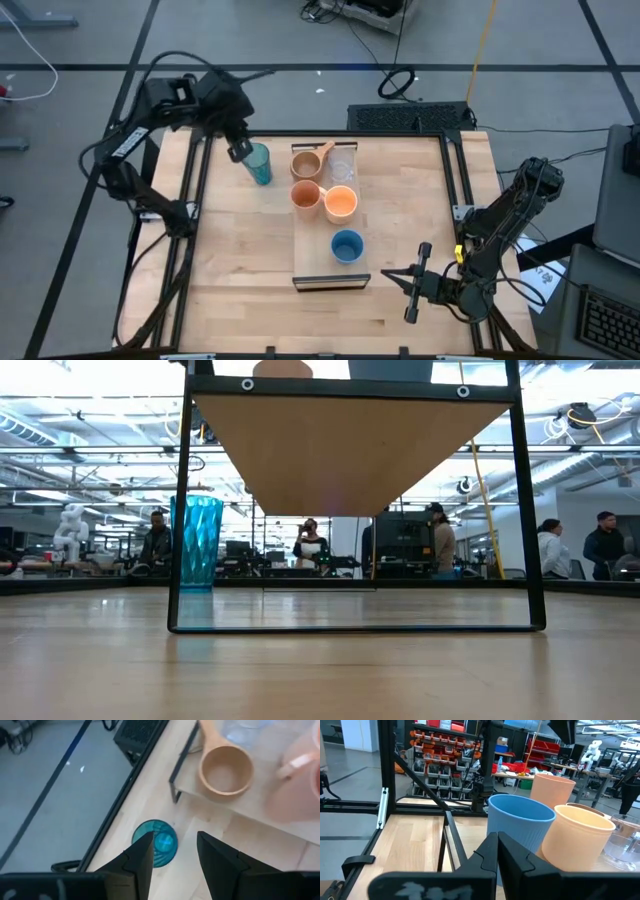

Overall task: Stack small to large cups/mugs on shelf
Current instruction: Put the blue cup on the shelf

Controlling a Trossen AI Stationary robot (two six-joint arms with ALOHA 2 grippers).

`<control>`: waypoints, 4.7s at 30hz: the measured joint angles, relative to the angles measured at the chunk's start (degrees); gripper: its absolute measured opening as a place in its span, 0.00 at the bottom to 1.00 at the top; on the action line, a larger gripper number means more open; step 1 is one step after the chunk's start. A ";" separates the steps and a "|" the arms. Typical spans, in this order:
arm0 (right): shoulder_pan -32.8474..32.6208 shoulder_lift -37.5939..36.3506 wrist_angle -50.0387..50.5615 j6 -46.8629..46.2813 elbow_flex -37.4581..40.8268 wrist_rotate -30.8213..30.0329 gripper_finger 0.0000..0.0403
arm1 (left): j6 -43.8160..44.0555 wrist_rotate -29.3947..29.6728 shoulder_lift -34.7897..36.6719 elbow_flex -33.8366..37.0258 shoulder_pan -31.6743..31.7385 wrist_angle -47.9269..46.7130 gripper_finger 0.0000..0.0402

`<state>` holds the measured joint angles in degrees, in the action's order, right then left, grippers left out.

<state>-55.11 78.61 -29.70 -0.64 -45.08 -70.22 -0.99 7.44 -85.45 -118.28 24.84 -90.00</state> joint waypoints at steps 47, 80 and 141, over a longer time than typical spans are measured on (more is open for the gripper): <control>0.00 0.00 1.38 0.24 0.00 0.00 0.00 | -23.42 0.40 -2.95 28.25 2.43 2.99 0.49; -0.13 0.00 2.18 -0.17 0.02 0.00 0.00 | -22.58 -1.46 -2.23 35.41 1.69 11.42 0.57; -0.11 0.00 2.13 -0.15 0.02 0.00 0.00 | -8.82 -3.21 8.78 33.73 -16.27 0.24 0.02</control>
<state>-55.22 78.61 -27.57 -0.80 -45.06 -70.22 -9.82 4.23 -76.67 -84.55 8.57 -89.76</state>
